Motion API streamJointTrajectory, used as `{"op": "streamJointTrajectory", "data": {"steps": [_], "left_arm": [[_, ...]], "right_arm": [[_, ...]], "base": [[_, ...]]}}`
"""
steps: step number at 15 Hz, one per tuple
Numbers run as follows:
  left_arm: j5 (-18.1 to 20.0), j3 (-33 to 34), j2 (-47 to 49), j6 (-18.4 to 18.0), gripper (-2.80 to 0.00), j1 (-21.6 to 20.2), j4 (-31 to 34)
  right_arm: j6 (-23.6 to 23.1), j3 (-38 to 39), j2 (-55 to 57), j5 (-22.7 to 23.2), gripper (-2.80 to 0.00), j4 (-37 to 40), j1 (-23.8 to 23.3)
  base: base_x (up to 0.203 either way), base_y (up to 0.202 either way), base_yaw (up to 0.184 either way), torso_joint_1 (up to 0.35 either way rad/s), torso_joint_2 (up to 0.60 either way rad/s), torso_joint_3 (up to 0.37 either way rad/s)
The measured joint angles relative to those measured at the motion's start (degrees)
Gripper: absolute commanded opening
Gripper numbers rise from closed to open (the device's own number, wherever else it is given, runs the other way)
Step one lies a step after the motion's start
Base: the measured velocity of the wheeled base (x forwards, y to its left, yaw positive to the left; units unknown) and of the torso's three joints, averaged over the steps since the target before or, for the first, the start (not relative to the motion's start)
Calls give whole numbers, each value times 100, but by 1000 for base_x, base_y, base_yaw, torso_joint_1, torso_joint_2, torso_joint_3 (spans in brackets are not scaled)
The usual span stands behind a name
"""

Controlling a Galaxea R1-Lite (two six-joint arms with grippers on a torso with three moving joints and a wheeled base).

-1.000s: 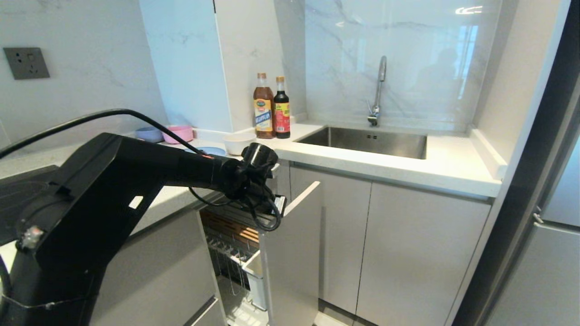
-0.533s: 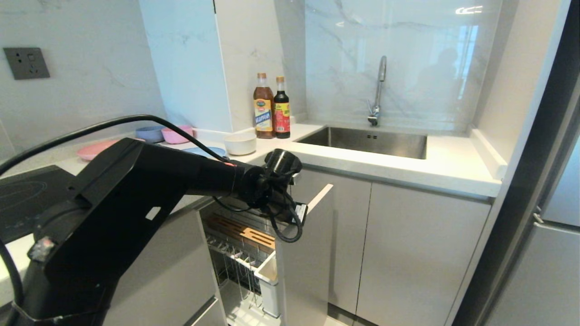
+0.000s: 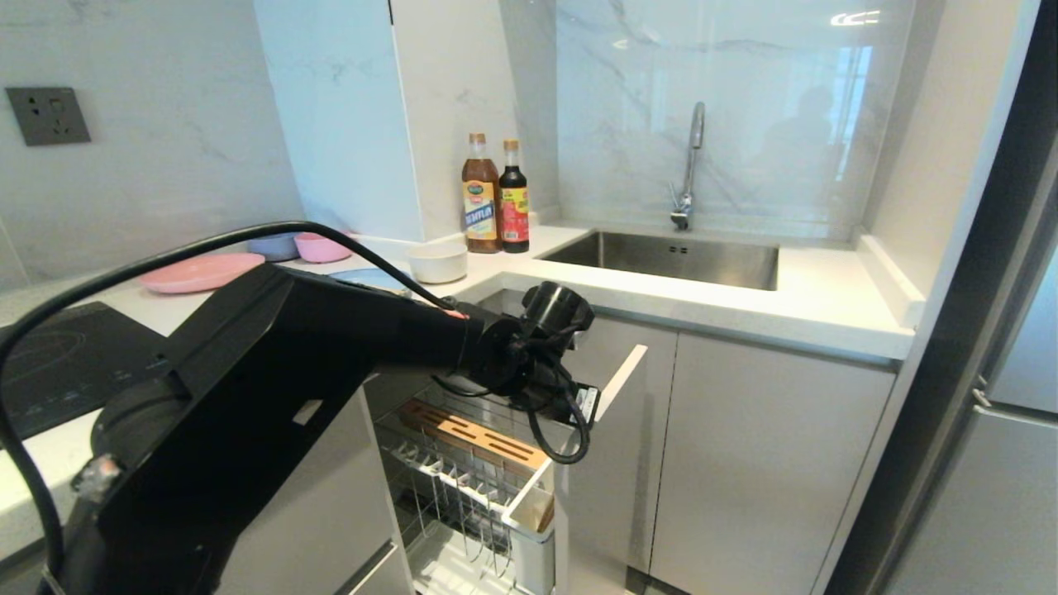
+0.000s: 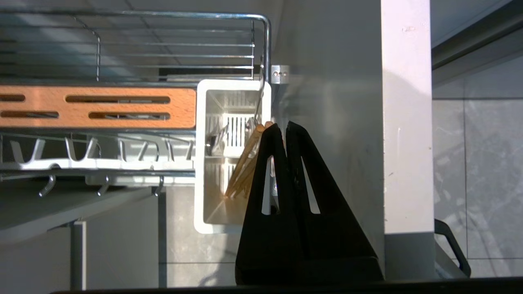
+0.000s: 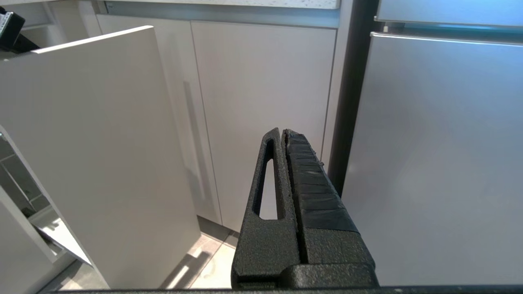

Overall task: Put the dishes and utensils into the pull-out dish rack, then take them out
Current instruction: Open the cupboard

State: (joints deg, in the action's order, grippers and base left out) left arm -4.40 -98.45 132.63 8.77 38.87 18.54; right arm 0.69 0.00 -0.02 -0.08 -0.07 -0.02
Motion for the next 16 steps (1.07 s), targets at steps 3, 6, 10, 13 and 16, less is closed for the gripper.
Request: {"op": "streamJointTrajectory", "data": {"steps": [3,6,10,13,16], "left_arm": [[5,-140,24,206,-280,175,0],[7,-230,99,234,-280,374,4],[-9,-350,231,317,-280,604,4],[0,-400,290,322,-280,730,3],[-7,-441,328,327,-280,762,6]], "right_arm": [[0,0,0,-2,-280,0,2],[0,0,0,-2,-280,0,2],[2,0,0,-2,-280,0,2],[0,0,0,-2,-280,0,2],[-1,0,0,-2,-280,0,2]], "base": [[0,0,0,0,0,0],[0,0,0,0,0,0],[0,0,0,0,0,0],[0,0,0,0,0,0],[0,0,0,0,0,0]]}}
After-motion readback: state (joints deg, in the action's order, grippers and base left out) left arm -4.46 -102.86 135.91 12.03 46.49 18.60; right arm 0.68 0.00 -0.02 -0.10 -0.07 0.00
